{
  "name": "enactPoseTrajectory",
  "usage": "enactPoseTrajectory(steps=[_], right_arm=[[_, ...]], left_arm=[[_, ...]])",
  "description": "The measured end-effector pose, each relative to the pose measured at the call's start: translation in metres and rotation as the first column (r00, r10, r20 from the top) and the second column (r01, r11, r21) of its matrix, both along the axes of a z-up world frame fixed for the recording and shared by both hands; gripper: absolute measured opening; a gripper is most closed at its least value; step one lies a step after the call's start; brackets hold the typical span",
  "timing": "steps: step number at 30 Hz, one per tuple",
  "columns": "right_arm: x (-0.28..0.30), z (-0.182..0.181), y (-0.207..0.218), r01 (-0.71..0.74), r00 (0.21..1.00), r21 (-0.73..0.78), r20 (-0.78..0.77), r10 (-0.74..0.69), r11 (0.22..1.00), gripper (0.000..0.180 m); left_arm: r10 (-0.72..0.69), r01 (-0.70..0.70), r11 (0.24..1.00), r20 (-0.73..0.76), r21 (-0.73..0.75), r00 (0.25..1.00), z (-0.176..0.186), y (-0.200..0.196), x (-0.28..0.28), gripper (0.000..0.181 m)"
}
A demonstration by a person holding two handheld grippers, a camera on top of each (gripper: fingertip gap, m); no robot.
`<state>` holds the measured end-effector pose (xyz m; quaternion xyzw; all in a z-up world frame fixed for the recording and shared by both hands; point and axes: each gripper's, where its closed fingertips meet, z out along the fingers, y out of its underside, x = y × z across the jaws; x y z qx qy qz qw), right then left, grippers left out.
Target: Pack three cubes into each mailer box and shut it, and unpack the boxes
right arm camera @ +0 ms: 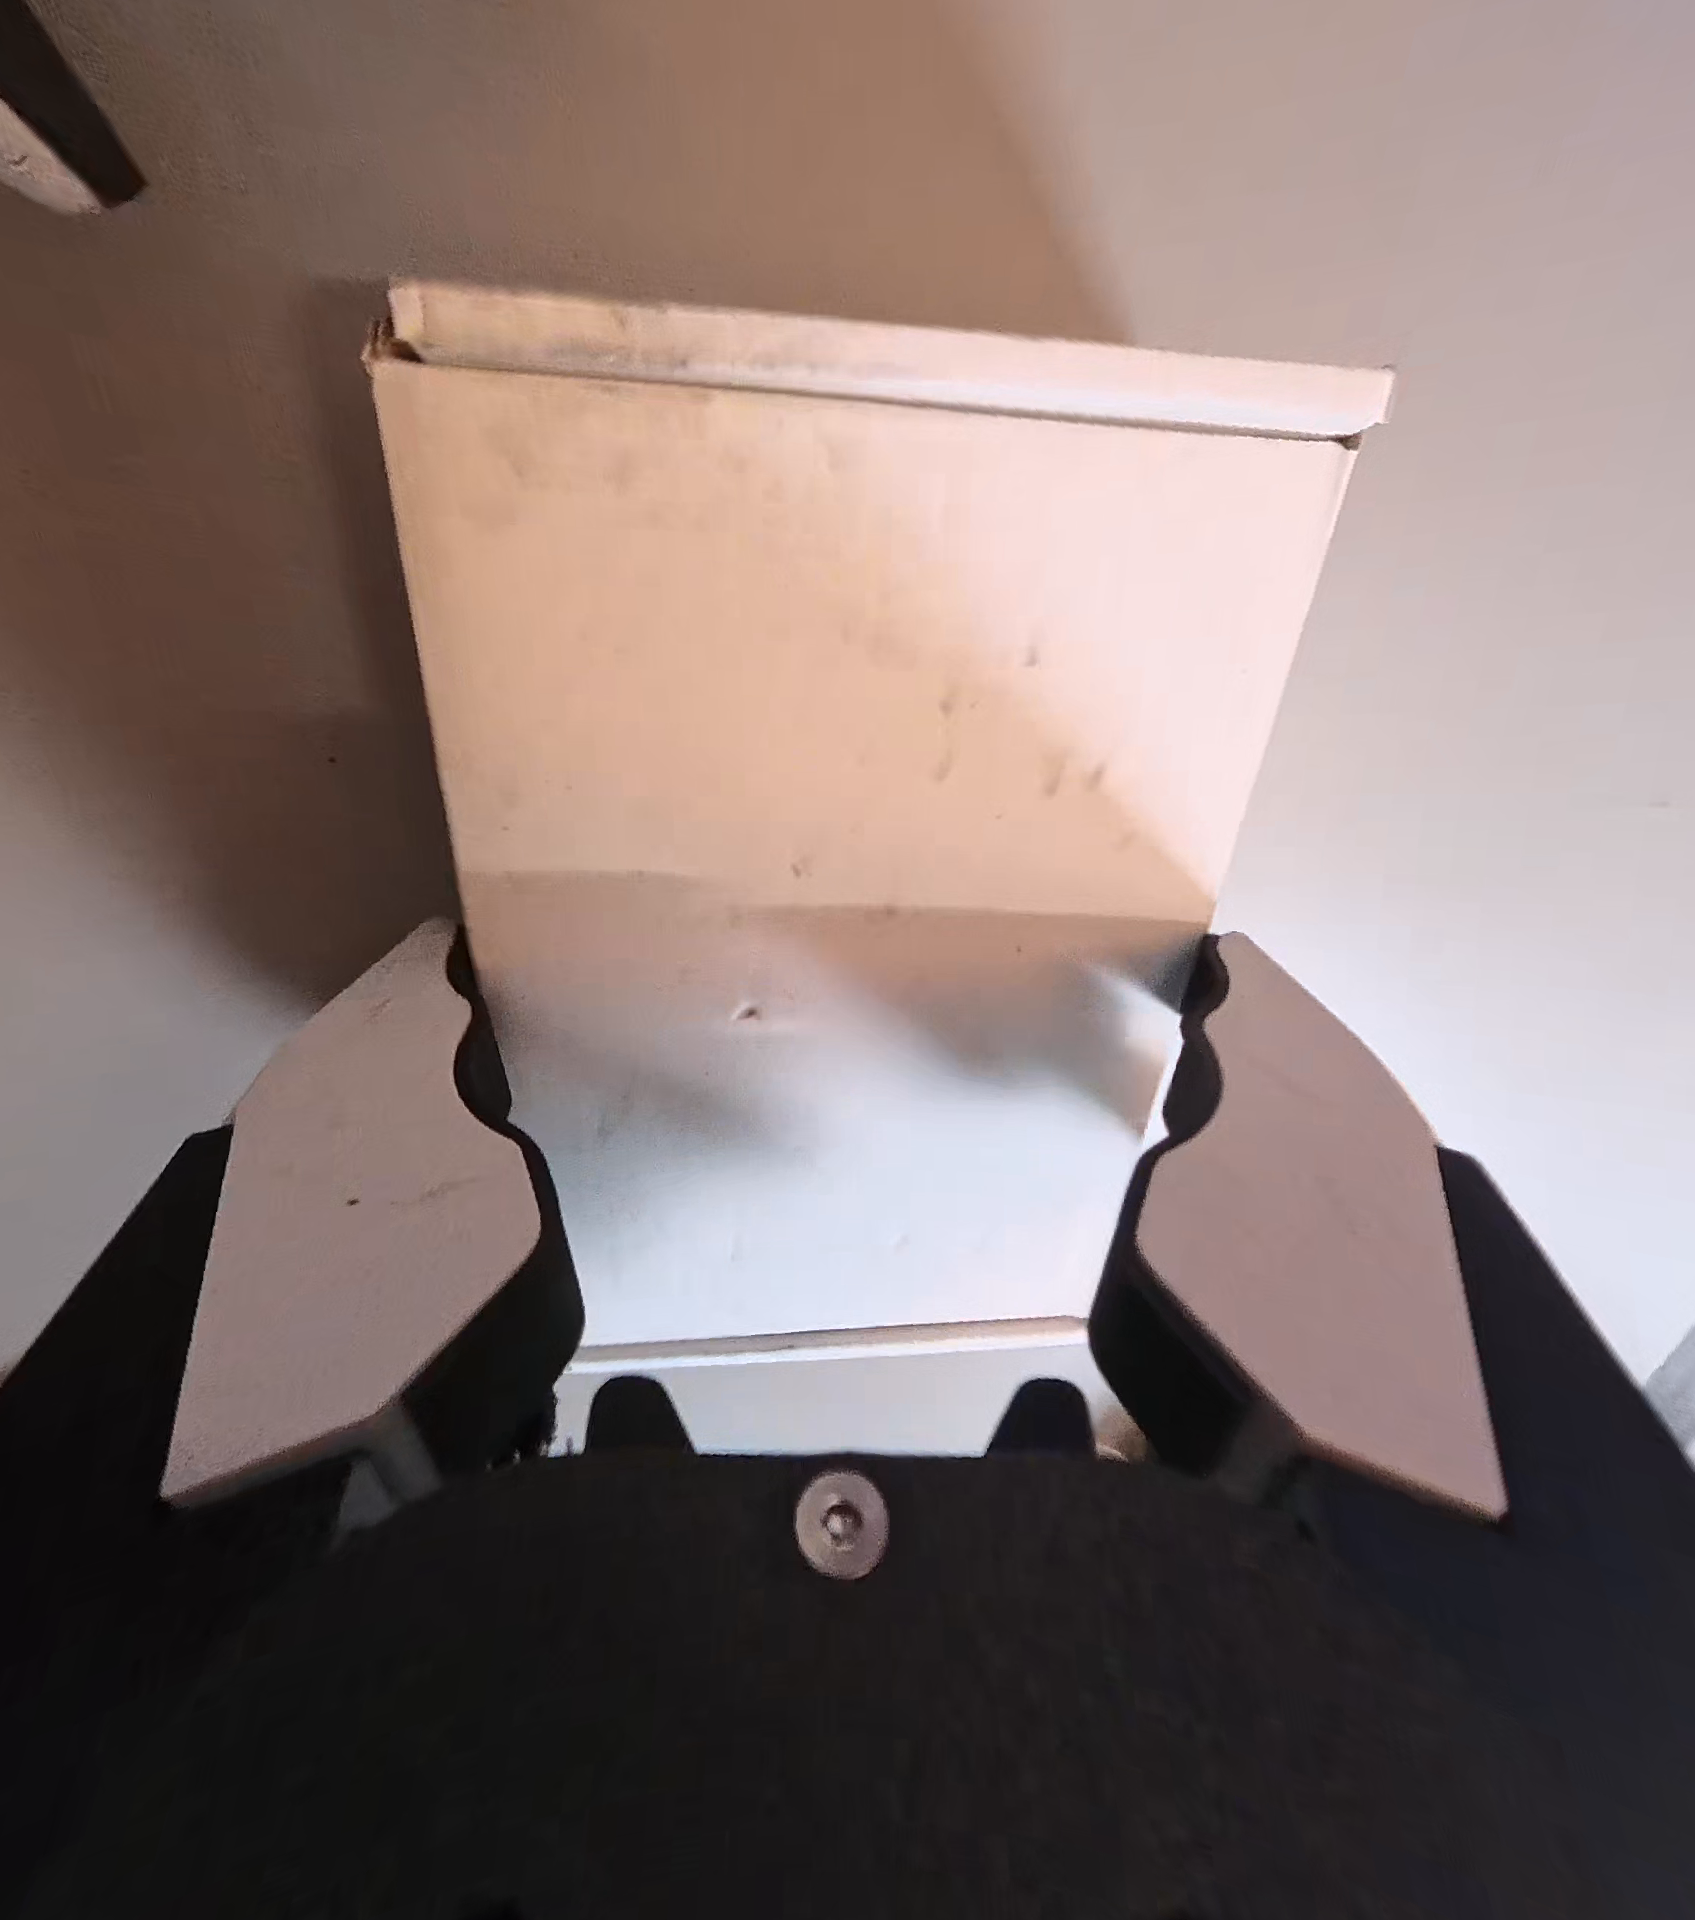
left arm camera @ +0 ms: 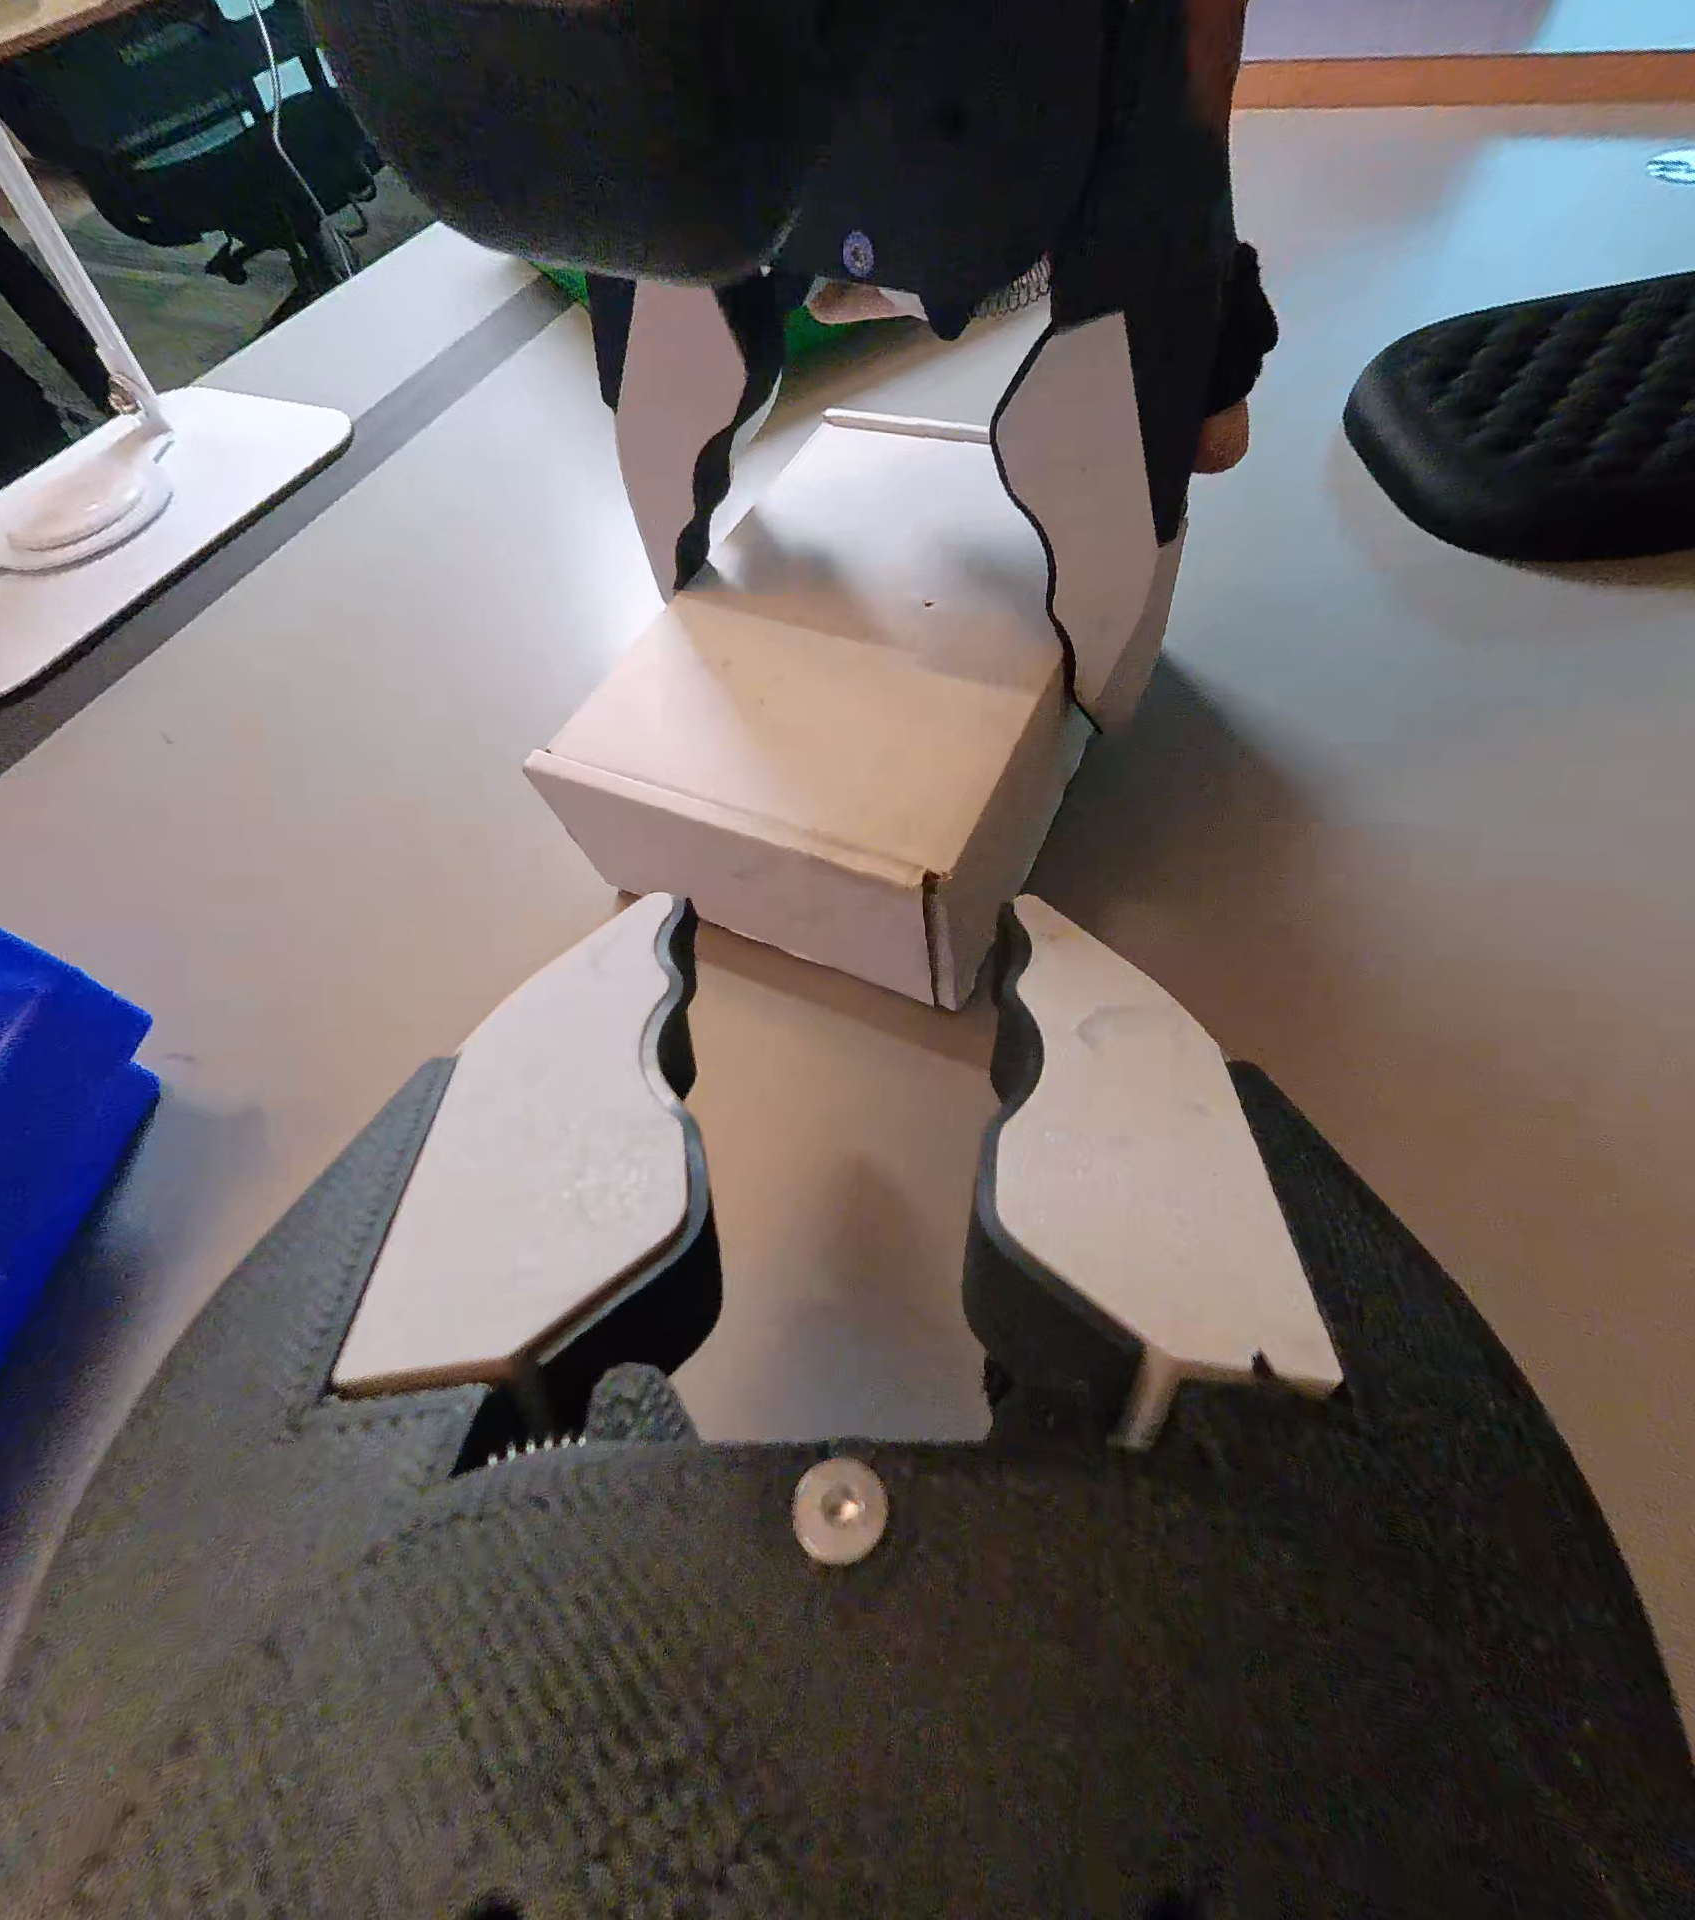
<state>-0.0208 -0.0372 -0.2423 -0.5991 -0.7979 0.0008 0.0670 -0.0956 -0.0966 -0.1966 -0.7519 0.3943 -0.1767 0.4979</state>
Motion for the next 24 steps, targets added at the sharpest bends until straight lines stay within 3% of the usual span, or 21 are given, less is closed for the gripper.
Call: enactPoseTrajectory(steps=[6,11,17,24], right_arm=[[0.004,0.002,-0.003,-0.03,0.999,-0.025,-0.012,0.03,0.999,0.124],[0.03,0.032,0.017,0.06,0.994,-0.021,-0.087,-0.062,0.998,0.124],[0.108,0.098,0.085,0.264,0.959,0.103,-0.136,-0.25,0.959,0.124],[0.213,0.155,0.19,0.476,0.879,0.24,-0.108,-0.464,0.846,0.124]], left_arm=[[0.005,-0.005,1.0,0.039,0.006,0.999,0.006,0.001,-0.004,0.056],[0.018,-0.019,1.0,0.062,0.022,0.998,0.009,0.003,-0.005,0.059],[0.024,-0.025,1.0,0.077,0.015,0.997,0.008,0.004,-0.004,0.059],[0.031,-0.032,0.999,0.091,0.015,0.995,0.007,0.006,-0.003,0.059]])
